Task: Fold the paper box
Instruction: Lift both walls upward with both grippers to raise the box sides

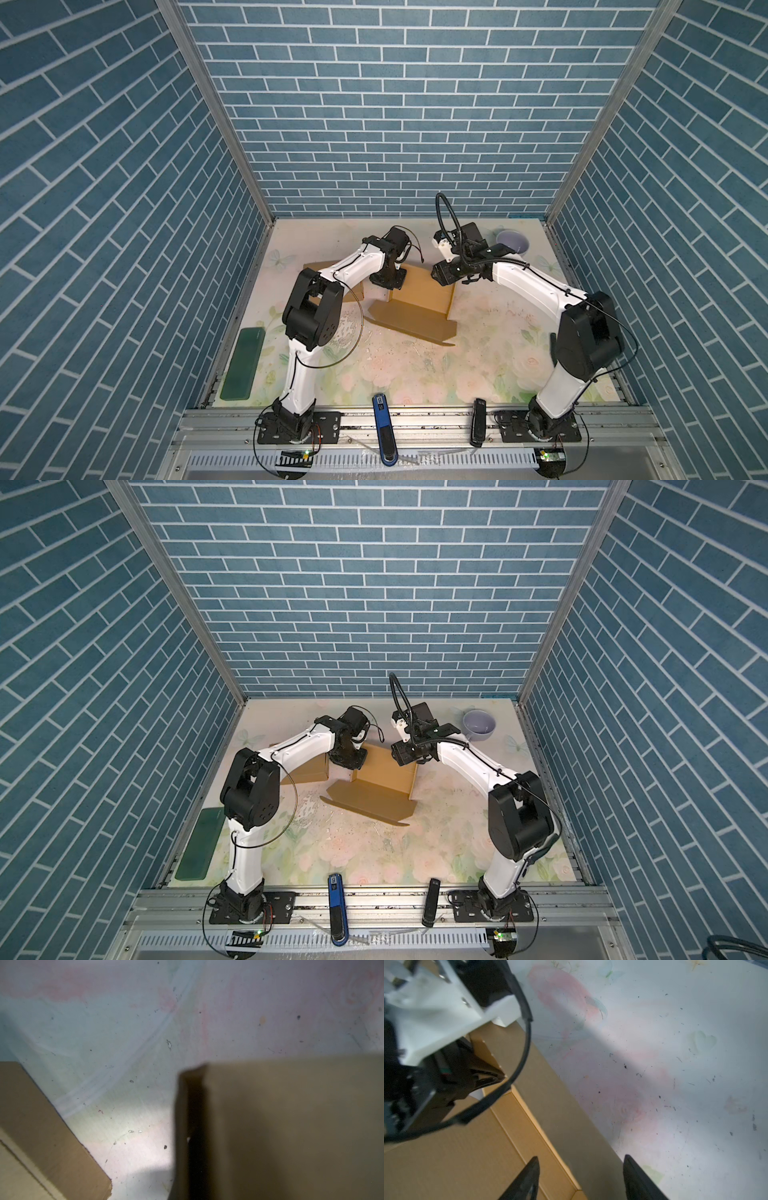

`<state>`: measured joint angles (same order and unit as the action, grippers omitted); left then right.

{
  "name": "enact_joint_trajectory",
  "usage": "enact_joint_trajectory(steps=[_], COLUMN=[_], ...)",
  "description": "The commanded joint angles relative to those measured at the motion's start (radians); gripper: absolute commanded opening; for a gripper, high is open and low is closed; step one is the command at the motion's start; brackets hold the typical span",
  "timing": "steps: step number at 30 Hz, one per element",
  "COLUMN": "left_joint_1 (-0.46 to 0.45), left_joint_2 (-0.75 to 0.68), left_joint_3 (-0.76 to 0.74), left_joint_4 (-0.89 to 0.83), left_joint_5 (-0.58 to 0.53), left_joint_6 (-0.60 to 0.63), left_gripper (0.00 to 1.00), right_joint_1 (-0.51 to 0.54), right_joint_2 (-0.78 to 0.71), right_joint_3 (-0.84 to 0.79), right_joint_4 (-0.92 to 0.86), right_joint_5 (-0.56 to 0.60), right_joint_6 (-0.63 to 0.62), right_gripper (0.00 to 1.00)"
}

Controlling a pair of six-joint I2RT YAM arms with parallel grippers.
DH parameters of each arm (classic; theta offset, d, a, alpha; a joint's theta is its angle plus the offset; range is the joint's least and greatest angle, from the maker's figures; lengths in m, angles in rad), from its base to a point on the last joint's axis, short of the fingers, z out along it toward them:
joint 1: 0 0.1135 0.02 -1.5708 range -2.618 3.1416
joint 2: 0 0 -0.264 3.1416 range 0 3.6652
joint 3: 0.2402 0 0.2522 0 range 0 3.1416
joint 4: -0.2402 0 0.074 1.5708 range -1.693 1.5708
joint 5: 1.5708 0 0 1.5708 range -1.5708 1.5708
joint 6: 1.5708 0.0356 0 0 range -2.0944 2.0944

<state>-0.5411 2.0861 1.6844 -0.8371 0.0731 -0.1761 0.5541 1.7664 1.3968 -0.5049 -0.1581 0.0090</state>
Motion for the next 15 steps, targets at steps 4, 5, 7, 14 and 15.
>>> enact_joint_trajectory(steps=[4,5,7,14,15], left_joint_1=[0.005,0.005,0.006,0.007,0.008], left_joint_2=[-0.028,-0.03,-0.034,-0.045,-0.048], left_joint_3=[0.0,0.0,-0.003,0.0,0.001], left_joint_4=[-0.004,-0.001,0.006,0.045,0.051], left_joint_5=[0.041,0.042,0.042,0.047,0.046], left_joint_6=[0.035,0.036,0.038,0.032,0.028], left_gripper=[0.04,0.06,0.09,0.32,0.34], right_joint_1=[-0.024,-0.031,-0.045,-0.066,-0.068], right_joint_2=[0.085,0.093,0.103,0.114,0.116], right_joint_3=[0.054,0.051,0.049,0.013,0.009], right_joint_4=[0.06,0.069,0.078,0.093,0.092], right_joint_5=[-0.032,-0.039,-0.059,-0.104,-0.104], right_joint_6=[-0.066,-0.059,-0.047,-0.028,-0.026], right_gripper=[0.57,0.54,0.48,0.35,0.35])
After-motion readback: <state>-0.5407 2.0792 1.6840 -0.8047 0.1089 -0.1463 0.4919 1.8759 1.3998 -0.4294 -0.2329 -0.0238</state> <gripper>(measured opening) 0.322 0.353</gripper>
